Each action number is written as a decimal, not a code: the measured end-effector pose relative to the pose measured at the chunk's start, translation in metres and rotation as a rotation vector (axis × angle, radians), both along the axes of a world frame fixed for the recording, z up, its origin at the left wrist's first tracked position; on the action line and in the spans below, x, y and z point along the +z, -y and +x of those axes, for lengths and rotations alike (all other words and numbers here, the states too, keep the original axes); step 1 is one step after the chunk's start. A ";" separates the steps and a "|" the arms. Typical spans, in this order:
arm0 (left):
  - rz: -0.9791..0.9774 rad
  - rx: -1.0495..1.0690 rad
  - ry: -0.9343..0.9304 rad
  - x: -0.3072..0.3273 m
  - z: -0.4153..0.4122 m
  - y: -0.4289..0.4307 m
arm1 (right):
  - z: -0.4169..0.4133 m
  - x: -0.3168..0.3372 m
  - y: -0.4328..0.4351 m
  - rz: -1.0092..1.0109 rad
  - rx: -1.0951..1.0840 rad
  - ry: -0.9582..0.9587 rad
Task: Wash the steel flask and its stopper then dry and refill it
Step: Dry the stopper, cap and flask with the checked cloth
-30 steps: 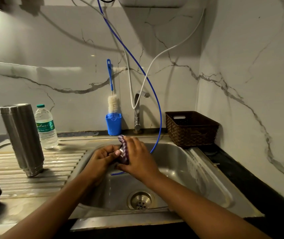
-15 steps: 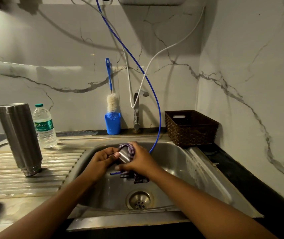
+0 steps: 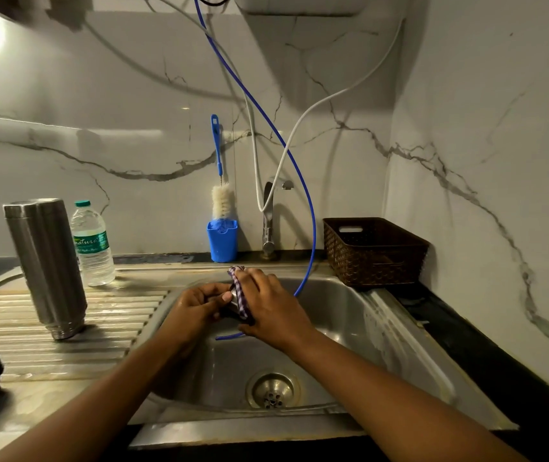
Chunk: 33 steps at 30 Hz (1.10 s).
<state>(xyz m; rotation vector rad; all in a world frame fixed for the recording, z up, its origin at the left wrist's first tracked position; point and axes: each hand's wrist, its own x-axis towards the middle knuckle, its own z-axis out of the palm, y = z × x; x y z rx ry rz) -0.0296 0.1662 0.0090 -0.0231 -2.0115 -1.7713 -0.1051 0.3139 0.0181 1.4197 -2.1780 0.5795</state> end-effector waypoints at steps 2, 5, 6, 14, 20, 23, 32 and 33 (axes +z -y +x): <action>0.012 -0.026 -0.022 0.001 0.002 -0.001 | -0.001 0.008 -0.003 -0.072 0.039 0.376; -0.021 -0.064 -0.066 0.002 0.001 -0.004 | -0.005 0.020 -0.016 -0.208 0.189 1.265; -0.030 -0.071 -0.065 0.003 0.001 -0.003 | -0.008 0.020 -0.017 -0.230 0.210 1.368; -0.130 0.030 -0.029 0.005 0.002 -0.008 | 0.014 0.002 0.002 0.029 -0.095 0.142; -0.119 -0.005 -0.068 0.012 0.008 -0.012 | -0.007 0.019 -0.017 -0.326 0.236 1.484; -0.143 0.008 -0.040 0.014 0.008 -0.010 | -0.007 0.015 -0.013 -0.277 0.083 0.965; -0.099 0.042 0.119 0.008 0.000 -0.003 | -0.001 -0.005 0.000 -0.008 -0.057 0.050; -0.099 0.032 0.132 0.008 0.000 -0.002 | -0.001 -0.005 0.001 0.009 -0.065 -0.028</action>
